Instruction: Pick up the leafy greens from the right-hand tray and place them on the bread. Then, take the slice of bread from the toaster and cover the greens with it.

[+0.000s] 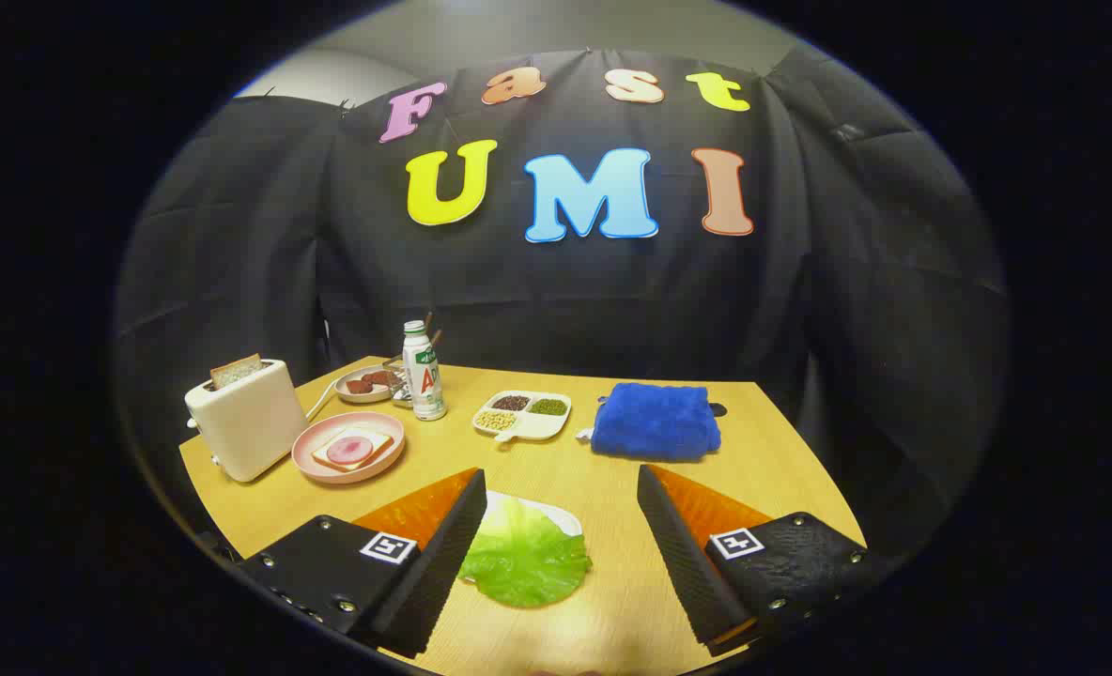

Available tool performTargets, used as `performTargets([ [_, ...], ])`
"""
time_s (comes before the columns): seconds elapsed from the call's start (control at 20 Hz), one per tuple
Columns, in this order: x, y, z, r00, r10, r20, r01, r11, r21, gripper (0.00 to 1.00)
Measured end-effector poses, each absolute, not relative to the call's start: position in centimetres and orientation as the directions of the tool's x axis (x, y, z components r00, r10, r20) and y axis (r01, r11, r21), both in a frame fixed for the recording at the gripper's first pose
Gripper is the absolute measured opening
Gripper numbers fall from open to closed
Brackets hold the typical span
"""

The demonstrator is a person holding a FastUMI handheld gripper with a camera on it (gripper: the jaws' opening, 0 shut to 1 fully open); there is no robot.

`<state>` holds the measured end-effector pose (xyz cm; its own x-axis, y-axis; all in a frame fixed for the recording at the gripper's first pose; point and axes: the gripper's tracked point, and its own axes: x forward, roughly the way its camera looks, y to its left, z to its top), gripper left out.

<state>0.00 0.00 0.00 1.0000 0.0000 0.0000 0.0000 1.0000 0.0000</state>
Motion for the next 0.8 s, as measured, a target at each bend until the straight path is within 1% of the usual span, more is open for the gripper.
performTargets([
  [0.35, 1.6, 1.5, -1.5, 0.998, 0.017, -0.066, -0.019, 0.999, -0.032, 0.98],
  [0.8, 3.5, 3.6, -4.3, 0.98, 0.054, -0.19, -0.063, 0.997, -0.039, 0.98],
])
